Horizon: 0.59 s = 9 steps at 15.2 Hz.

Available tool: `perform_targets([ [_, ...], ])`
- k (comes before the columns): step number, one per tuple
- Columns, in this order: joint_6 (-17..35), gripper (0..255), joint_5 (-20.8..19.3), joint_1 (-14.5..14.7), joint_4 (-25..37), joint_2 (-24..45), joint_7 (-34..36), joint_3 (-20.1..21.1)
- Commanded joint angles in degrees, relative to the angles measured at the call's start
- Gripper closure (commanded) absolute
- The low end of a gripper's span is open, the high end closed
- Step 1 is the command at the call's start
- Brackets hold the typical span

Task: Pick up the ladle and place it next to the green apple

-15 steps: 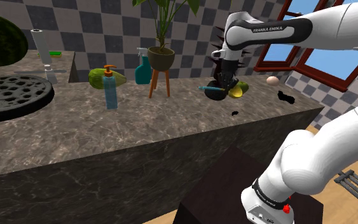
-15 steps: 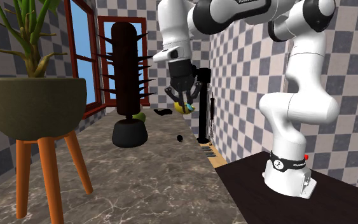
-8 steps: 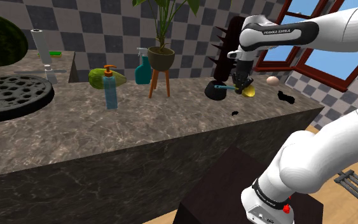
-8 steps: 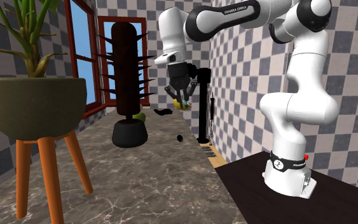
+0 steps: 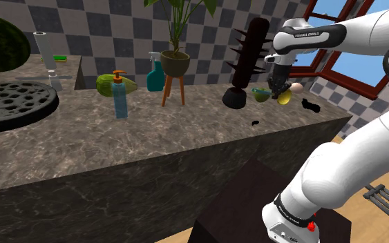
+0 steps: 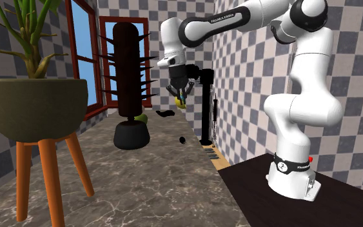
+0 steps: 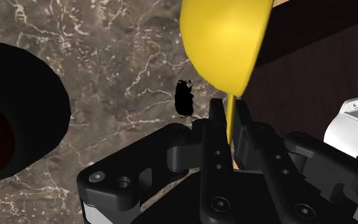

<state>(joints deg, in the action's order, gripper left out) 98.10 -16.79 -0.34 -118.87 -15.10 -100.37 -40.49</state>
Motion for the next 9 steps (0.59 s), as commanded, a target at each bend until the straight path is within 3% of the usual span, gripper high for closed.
perform_targets([
  [1,0.7,255,0.1,-0.7,1.3,1.6,-3.3,-2.2],
  [5,1.9,255,1.9,-2.2,5.5,6.6,-10.8,-7.3],
  [9,5.0,255,2.1,-2.4,2.9,7.2,-10.7,-7.7],
])
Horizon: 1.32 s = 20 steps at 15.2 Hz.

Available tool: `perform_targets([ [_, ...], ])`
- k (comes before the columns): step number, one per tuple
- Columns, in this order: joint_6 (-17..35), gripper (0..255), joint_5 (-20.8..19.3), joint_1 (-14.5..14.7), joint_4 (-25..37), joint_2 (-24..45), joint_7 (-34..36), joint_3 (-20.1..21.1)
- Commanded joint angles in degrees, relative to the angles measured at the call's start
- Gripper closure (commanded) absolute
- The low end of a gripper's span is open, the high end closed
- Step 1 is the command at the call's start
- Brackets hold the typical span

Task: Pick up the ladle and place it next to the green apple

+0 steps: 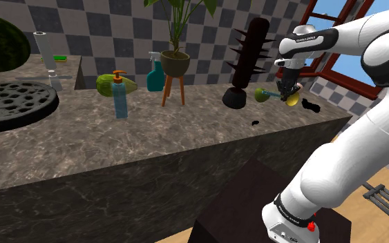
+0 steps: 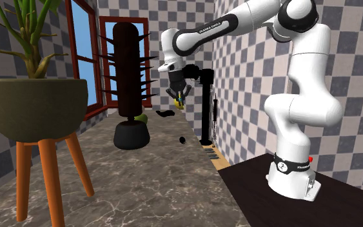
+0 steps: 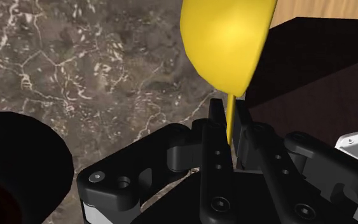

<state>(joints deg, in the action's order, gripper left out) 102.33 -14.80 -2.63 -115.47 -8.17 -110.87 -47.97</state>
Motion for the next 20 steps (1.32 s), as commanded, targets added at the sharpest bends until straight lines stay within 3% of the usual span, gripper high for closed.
perform_targets([
  [1,1.5,255,0.2,-0.1,-1.1,0.5,-0.2,-0.3],
  [20,16.8,255,4.8,-0.5,-10.5,8.3,-2.5,-2.6],
])
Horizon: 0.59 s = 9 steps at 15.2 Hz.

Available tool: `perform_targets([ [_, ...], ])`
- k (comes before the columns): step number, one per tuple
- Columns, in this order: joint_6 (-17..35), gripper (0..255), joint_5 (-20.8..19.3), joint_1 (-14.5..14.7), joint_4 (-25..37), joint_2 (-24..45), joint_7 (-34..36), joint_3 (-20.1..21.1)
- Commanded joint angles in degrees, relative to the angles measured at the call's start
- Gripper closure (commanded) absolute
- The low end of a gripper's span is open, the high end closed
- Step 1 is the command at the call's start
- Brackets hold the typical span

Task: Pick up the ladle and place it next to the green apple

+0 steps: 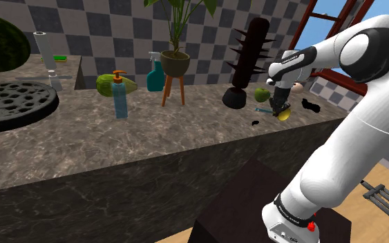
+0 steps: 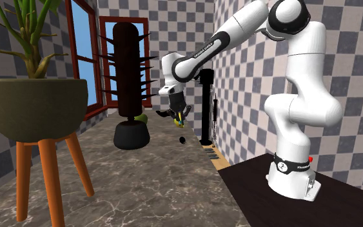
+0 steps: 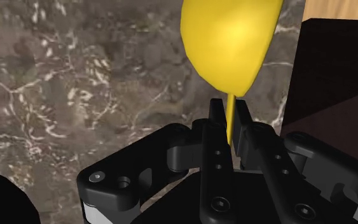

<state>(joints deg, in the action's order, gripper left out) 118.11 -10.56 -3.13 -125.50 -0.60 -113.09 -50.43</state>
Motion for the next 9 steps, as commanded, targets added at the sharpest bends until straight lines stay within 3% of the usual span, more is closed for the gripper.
perform_targets([
  [1,1.9,255,1.0,-0.1,-0.9,1.4,-0.6,-0.1],
  [9,5.6,255,3.4,-0.5,-2.5,4.4,-2.0,-0.1],
])
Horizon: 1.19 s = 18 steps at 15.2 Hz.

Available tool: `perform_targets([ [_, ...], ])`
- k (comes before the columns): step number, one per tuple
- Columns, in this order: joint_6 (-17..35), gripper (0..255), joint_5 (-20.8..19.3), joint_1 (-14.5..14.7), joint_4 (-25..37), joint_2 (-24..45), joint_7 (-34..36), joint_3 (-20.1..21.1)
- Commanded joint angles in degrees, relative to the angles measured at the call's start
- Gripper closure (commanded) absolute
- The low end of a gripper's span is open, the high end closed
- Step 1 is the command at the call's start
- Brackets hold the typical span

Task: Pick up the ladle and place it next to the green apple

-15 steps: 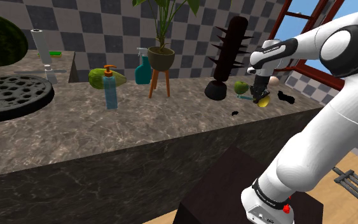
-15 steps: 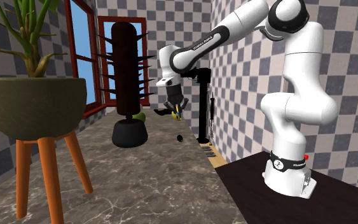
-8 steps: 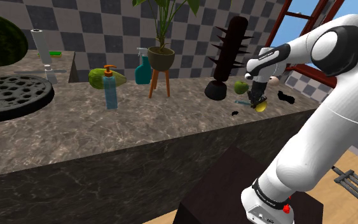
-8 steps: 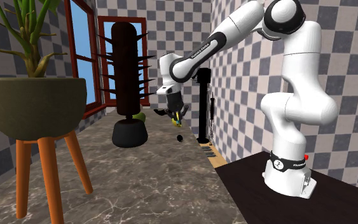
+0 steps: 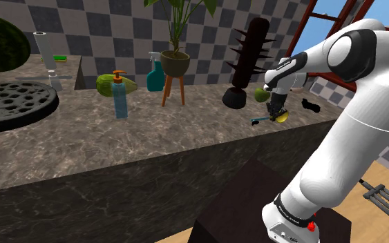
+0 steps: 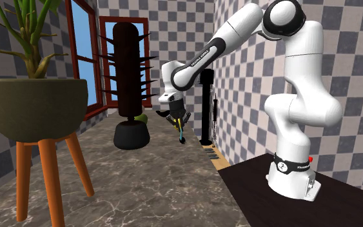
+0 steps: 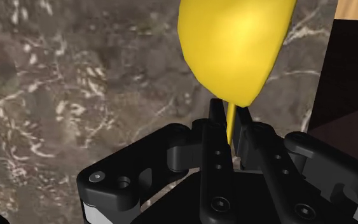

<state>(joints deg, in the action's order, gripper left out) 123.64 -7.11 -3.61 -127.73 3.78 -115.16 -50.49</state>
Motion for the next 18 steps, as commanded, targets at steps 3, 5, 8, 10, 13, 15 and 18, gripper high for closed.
perform_targets([
  [3,0.1,255,-0.1,-0.1,-0.2,0.0,0.1,-0.1],
  [5,0.1,255,-0.1,-0.1,-0.2,0.0,0.1,-0.1],
  [8,0.2,0,0.0,-0.1,-0.2,0.1,0.0,-0.1],
  [10,0.2,0,0.0,-0.1,-0.2,0.1,0.0,-0.1],
  [13,-4.0,0,-1.8,0.6,2.1,-2.4,1.5,0.1],
  [15,-7.6,0,-3.0,1.0,4.4,-4.2,2.4,0.4],
  [18,-7.6,0,-3.0,1.0,4.4,-4.2,2.4,0.4],
])
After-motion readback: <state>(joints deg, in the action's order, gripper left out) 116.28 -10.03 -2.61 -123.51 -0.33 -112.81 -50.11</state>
